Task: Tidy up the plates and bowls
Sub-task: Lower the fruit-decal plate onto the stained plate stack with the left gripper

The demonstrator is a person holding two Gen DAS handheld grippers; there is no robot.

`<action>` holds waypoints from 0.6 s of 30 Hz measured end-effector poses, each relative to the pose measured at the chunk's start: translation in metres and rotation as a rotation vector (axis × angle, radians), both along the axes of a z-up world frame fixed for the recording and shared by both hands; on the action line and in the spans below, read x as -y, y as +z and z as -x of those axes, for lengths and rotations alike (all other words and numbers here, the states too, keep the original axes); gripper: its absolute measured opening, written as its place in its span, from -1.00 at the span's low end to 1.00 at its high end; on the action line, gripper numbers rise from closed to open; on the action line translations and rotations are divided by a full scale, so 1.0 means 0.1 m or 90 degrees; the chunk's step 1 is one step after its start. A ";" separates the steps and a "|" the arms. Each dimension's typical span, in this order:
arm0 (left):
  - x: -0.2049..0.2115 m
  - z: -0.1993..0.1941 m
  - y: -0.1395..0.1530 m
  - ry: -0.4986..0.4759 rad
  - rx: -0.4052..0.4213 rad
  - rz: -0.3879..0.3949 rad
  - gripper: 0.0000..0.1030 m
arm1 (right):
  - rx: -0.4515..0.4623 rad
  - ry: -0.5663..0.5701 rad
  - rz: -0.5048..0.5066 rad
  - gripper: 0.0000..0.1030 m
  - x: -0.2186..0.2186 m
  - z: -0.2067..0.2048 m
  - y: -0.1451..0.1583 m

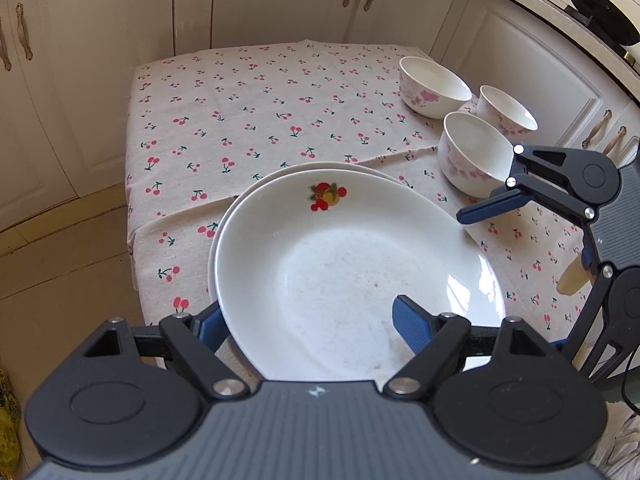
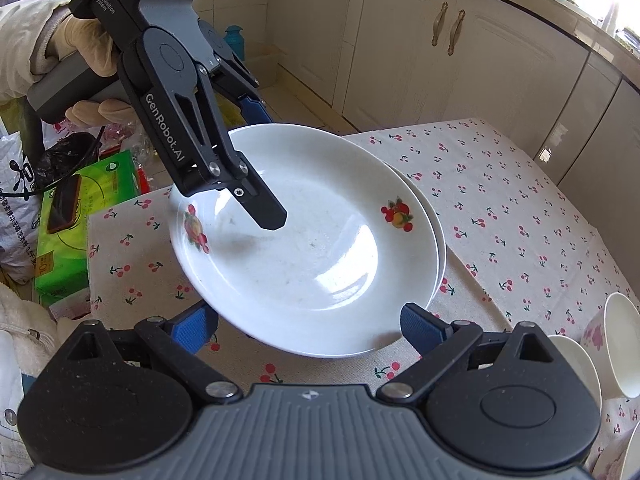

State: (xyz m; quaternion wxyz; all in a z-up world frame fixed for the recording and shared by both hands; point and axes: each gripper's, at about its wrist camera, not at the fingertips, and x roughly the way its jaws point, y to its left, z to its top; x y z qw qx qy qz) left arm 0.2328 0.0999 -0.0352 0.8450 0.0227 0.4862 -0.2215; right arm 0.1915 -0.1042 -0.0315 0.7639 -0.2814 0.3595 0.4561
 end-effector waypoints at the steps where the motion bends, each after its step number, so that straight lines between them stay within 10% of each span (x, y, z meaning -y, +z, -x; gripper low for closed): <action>1: 0.00 0.00 0.01 0.000 0.000 -0.001 0.62 | 0.001 -0.001 -0.002 0.94 0.01 0.02 0.01; 18: 0.07 0.00 0.04 -0.003 0.002 -0.056 0.62 | 0.024 -0.079 -0.034 1.00 0.18 0.24 0.15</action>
